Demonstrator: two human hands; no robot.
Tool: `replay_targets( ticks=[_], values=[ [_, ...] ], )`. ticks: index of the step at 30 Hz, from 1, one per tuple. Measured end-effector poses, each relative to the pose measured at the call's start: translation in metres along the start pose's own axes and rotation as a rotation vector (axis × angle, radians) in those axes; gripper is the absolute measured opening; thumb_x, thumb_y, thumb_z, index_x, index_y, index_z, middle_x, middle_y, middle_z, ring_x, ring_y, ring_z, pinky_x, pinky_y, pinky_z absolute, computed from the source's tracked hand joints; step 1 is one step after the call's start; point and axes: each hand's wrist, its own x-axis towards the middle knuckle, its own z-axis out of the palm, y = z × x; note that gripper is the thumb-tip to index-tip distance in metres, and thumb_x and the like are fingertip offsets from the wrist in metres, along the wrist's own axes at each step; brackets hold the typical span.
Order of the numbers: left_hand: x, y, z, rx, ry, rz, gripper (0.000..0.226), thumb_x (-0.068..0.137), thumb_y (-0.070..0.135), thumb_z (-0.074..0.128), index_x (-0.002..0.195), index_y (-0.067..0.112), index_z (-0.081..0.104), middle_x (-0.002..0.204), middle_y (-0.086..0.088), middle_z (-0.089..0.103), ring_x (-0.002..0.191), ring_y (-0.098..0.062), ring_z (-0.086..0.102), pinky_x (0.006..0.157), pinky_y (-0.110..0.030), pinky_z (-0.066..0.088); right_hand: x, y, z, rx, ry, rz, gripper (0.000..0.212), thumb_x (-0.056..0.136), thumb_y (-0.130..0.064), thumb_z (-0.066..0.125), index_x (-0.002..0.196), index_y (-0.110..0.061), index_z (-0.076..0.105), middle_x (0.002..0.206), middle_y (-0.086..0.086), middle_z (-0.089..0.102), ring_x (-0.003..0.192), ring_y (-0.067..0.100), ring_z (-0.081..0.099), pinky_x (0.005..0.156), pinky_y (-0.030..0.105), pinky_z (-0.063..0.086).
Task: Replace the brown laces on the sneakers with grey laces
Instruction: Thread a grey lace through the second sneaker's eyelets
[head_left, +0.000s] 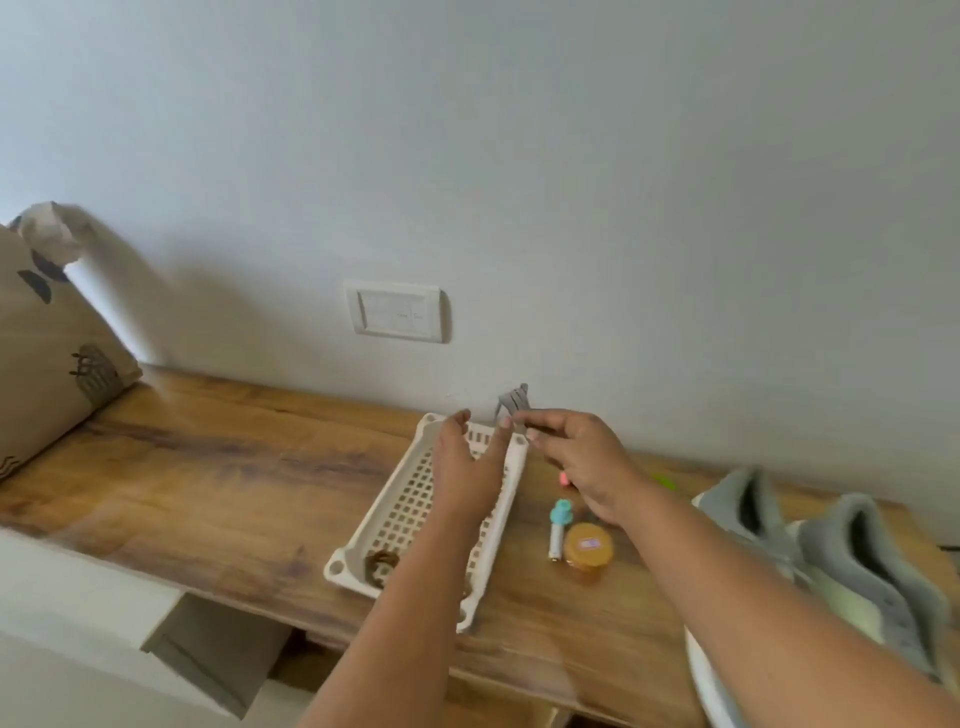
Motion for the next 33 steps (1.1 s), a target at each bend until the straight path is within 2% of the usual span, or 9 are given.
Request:
replay_targets(
  ticks=[2, 4, 7, 13, 16, 22, 26, 30, 33],
  values=[
    [-0.035, 0.031, 0.035, -0.163, -0.197, -0.06, 0.062, 0.093, 0.049, 0.06, 0.142, 0.018, 0.04, 0.133, -0.003, 0.054, 0.12, -0.018, 0.055, 0.101, -0.038, 0.048, -0.046, -0.019, -0.04, 0.06, 0.119, -0.04, 0.017, 0.09, -0.007, 0.066, 0.103, -0.013, 0.075, 0.096, -0.003, 0.075, 0.079, -0.001, 0.065, 0.082, 0.024, 0.05],
    [-0.076, 0.058, 0.075, -0.361, -0.426, -0.123, 0.046, 0.097, 0.039, 0.057, 0.134, 0.012, 0.05, 0.116, -0.004, 0.066, 0.1, -0.015, 0.064, 0.08, -0.029, 0.054, -0.093, -0.03, -0.082, 0.078, 0.28, -0.059, 0.008, 0.088, -0.01, 0.071, 0.092, -0.012, 0.077, 0.088, 0.003, 0.076, 0.079, 0.009, 0.069, 0.081, 0.03, 0.053],
    [-0.14, 0.081, 0.136, -0.377, -0.611, -0.11, 0.029, 0.1, 0.021, 0.056, 0.116, -0.002, 0.061, 0.088, -0.007, 0.067, 0.073, -0.011, 0.062, 0.065, -0.02, 0.052, -0.162, -0.035, -0.14, 0.144, 0.467, -0.037, 0.006, 0.083, -0.011, 0.075, 0.081, -0.006, 0.073, 0.084, 0.016, 0.074, 0.079, 0.024, 0.069, 0.082, 0.038, 0.057],
    [-0.23, 0.095, 0.216, -0.195, -0.725, -0.015, 0.013, 0.096, 0.017, 0.062, 0.085, 0.01, 0.061, 0.081, -0.009, 0.062, 0.075, -0.019, 0.059, 0.069, -0.03, 0.051, -0.275, -0.007, -0.218, 0.49, 0.635, 0.083, 0.017, 0.086, 0.002, 0.067, 0.089, -0.009, 0.055, 0.1, 0.02, 0.07, 0.087, 0.026, 0.071, 0.073, 0.033, 0.06],
    [-0.257, 0.096, 0.232, -0.304, -0.752, -0.128, 0.012, 0.099, 0.016, 0.057, 0.089, 0.011, 0.053, 0.089, -0.009, 0.06, 0.078, -0.015, 0.06, 0.068, -0.023, 0.05, -0.297, 0.01, -0.242, 0.557, 0.702, 0.195, 0.021, 0.091, 0.002, 0.061, 0.108, -0.008, 0.053, 0.108, 0.019, 0.068, 0.09, 0.027, 0.07, 0.071, 0.03, 0.057],
    [-0.273, 0.084, 0.234, -0.528, -0.667, -0.36, 0.016, 0.104, 0.017, 0.045, 0.098, 0.008, 0.056, 0.091, -0.01, 0.065, 0.083, -0.019, 0.062, 0.076, -0.032, 0.052, -0.301, 0.019, -0.248, 0.246, 0.654, 0.282, 0.012, 0.09, -0.008, 0.065, 0.102, -0.011, 0.066, 0.093, 0.009, 0.07, 0.076, 0.015, 0.062, 0.065, 0.025, 0.051],
    [-0.258, 0.086, 0.207, -0.795, -0.603, -0.509, 0.016, 0.104, 0.011, 0.043, 0.099, 0.007, 0.057, 0.084, -0.007, 0.063, 0.074, -0.015, 0.06, 0.067, -0.029, 0.051, -0.292, 0.024, -0.234, 0.185, 0.691, 0.35, 0.011, 0.091, -0.012, 0.064, 0.101, -0.012, 0.069, 0.105, 0.007, 0.068, 0.092, 0.018, 0.062, 0.074, 0.028, 0.049],
    [-0.242, 0.086, 0.186, -0.582, -0.654, -0.254, 0.015, 0.102, 0.006, 0.044, 0.093, 0.013, 0.053, 0.077, -0.001, 0.063, 0.075, -0.014, 0.058, 0.075, -0.032, 0.047, -0.283, 0.034, -0.215, -0.368, 0.553, 0.371, 0.042, 0.092, -0.022, 0.063, 0.133, -0.022, 0.053, 0.139, 0.002, 0.045, 0.126, 0.023, 0.045, 0.101, 0.036, 0.041],
    [-0.241, 0.071, 0.181, -0.202, -0.729, 0.107, 0.014, 0.098, 0.0, 0.052, 0.102, 0.012, 0.058, 0.092, 0.002, 0.066, 0.084, -0.008, 0.064, 0.082, -0.027, 0.053, -0.277, 0.04, -0.208, -0.388, 0.502, 0.241, 0.057, 0.091, -0.01, 0.058, 0.14, -0.033, 0.04, 0.145, -0.001, 0.031, 0.135, 0.021, 0.031, 0.114, 0.043, 0.031]
  ],
)
